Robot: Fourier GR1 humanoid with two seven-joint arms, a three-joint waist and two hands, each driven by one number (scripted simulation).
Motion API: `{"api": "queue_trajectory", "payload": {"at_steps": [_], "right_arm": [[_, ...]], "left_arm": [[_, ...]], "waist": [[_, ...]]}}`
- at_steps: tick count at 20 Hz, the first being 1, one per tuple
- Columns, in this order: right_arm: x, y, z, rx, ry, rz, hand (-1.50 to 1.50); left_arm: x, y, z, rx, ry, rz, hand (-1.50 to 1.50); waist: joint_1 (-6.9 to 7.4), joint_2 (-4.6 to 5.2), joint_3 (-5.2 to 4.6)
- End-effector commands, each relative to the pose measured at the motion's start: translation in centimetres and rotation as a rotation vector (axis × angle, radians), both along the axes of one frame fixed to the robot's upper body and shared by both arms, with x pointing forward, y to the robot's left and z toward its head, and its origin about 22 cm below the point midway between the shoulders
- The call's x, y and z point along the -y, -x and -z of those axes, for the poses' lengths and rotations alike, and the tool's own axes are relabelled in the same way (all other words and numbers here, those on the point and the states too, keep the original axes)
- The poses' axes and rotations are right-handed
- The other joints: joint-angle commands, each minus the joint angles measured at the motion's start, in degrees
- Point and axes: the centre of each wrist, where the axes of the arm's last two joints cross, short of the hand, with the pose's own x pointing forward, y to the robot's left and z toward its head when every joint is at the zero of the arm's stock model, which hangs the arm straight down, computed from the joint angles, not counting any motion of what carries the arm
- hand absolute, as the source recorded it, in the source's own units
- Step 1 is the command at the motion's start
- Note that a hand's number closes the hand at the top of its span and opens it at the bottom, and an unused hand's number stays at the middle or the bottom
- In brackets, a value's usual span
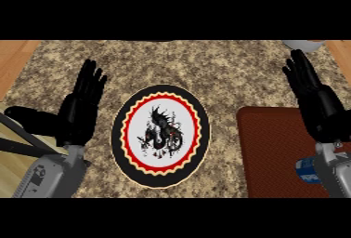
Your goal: Pick the can from the tray and place it in the plate
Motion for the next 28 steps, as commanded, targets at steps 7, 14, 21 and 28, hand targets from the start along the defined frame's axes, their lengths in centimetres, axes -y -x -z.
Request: {"api": "queue_trajectory", "payload": {"at_steps": [7, 14, 21, 28], "right_arm": [[-3.5, 2.2, -5.2, 0.249, 0.617, -0.619, 1.5], [-1.7, 10.8, 8.1, 0.129, 0.231, -0.707, -1.5], [6.5, 10.2, 8.2, 0.304, 0.14, -0.668, -1.5], [10.1, 9.1, -0.2, 0.302, 0.576, -0.643, -1.5]], "left_arm": [[-2.7, -0.1, -0.4, 0.044, -0.272, 0.048, 0.0], [-6.7, 0.7, -2.0, 0.071, -0.366, 0.03, 0.0], [-5.9, 0.5, -2.9, 0.077, -0.369, 0.063, 0.0], [-7.7, 0.7, -2.5, 0.065, -0.379, 0.047, 0.0]], "waist": [[-0.97, -3.94, -0.07], [-3.44, -0.28, 1.38], [-2.47, -0.17, 1.15], [-3.14, -0.48, 0.86]]}}
